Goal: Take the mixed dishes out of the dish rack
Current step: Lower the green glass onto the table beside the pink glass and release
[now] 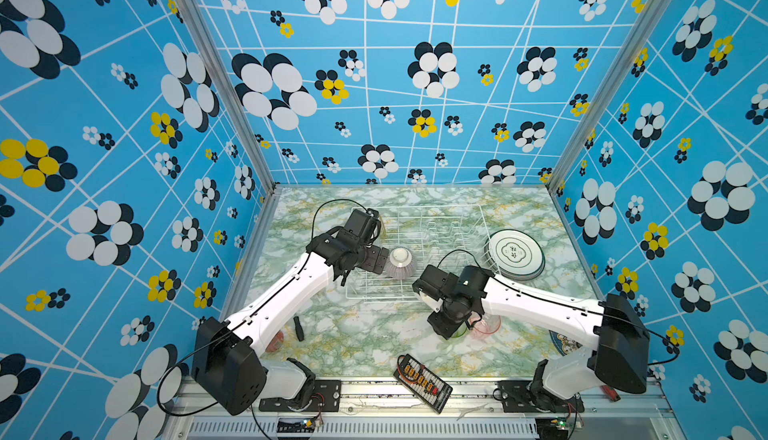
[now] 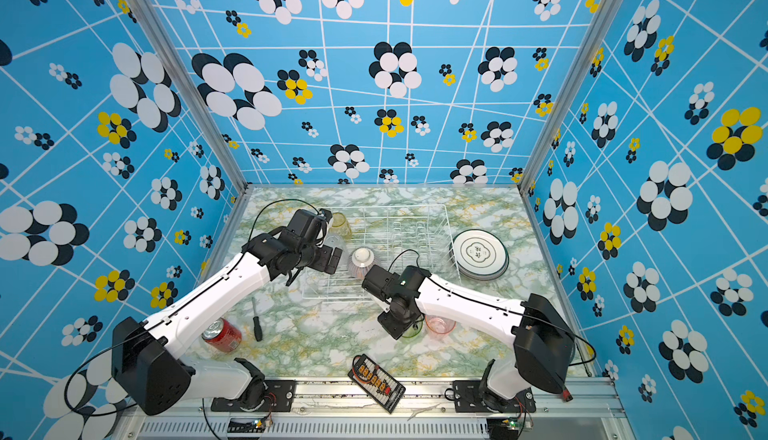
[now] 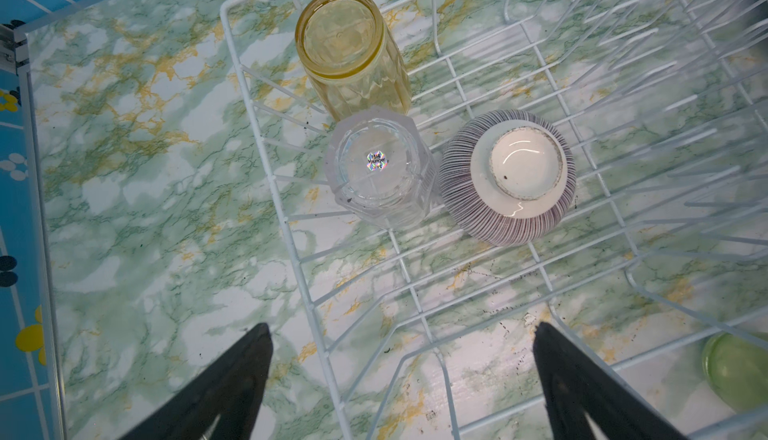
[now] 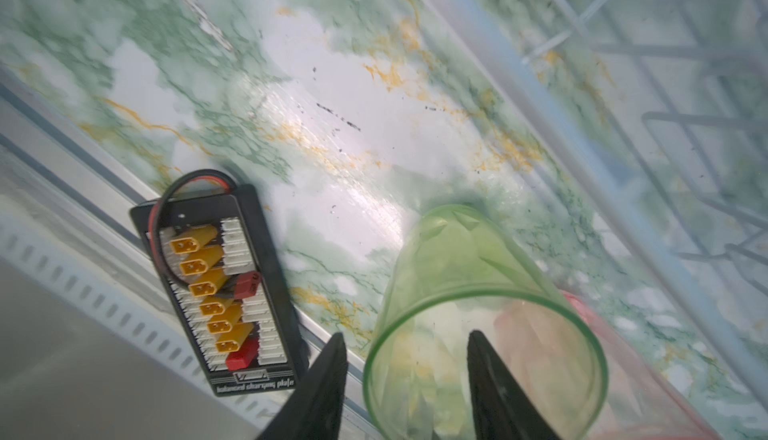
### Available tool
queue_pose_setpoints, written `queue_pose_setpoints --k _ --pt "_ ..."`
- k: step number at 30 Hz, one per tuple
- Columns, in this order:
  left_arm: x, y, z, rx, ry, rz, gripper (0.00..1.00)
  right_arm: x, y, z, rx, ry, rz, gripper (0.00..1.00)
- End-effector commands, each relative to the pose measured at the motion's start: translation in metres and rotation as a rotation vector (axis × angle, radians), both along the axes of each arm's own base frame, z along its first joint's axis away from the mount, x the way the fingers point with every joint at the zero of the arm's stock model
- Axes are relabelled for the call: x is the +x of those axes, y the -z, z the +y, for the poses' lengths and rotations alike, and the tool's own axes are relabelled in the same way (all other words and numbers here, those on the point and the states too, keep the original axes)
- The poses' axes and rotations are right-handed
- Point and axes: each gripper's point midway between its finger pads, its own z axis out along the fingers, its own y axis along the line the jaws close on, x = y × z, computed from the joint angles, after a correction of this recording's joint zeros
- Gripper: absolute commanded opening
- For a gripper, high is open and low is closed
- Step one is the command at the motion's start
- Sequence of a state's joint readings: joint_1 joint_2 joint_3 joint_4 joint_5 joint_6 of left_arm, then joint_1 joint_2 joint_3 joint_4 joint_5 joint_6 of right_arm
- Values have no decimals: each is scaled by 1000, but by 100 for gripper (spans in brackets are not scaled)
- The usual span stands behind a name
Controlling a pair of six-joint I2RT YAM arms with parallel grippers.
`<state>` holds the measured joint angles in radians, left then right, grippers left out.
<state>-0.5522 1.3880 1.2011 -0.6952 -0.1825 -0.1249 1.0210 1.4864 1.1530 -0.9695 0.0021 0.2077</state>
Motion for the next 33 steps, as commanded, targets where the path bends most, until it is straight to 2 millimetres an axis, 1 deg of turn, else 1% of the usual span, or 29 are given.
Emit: queue_pose_setpoints --k 1,4,7,10,12,15,20,24,25,26,33 --pt "18 -6 2 33 -20 -32 99 -1 -47 11 161 0 -47 59" --pt "32 1 2 15 -52 -7 99 1 -76 16 280 13 -96 65" --pt "45 11 4 -10 -89 36 100 4 -97 14 352 32 -144 67" --pt "56 21 4 -26 -110 84 100 10 -108 6 378 64 -186 67" --pt "62 28 4 -28 -116 117 99 14 -112 1 383 80 -209 68" --pt "69 38 -1 -46 -109 161 99 17 -115 -5 392 103 -231 69" --pt "76 52 -8 -47 -103 203 98 23 -115 -10 407 129 -250 70" --pt "78 64 -10 -43 -104 254 90 26 -113 -11 406 134 -251 71" --pt "79 62 -10 -41 -105 251 90 26 -113 -11 406 136 -251 71" --pt "79 69 -10 -29 -107 266 90 27 -112 -11 407 137 -250 71" --pt "80 75 -1 53 -122 272 89 31 -108 -12 405 144 -249 72"
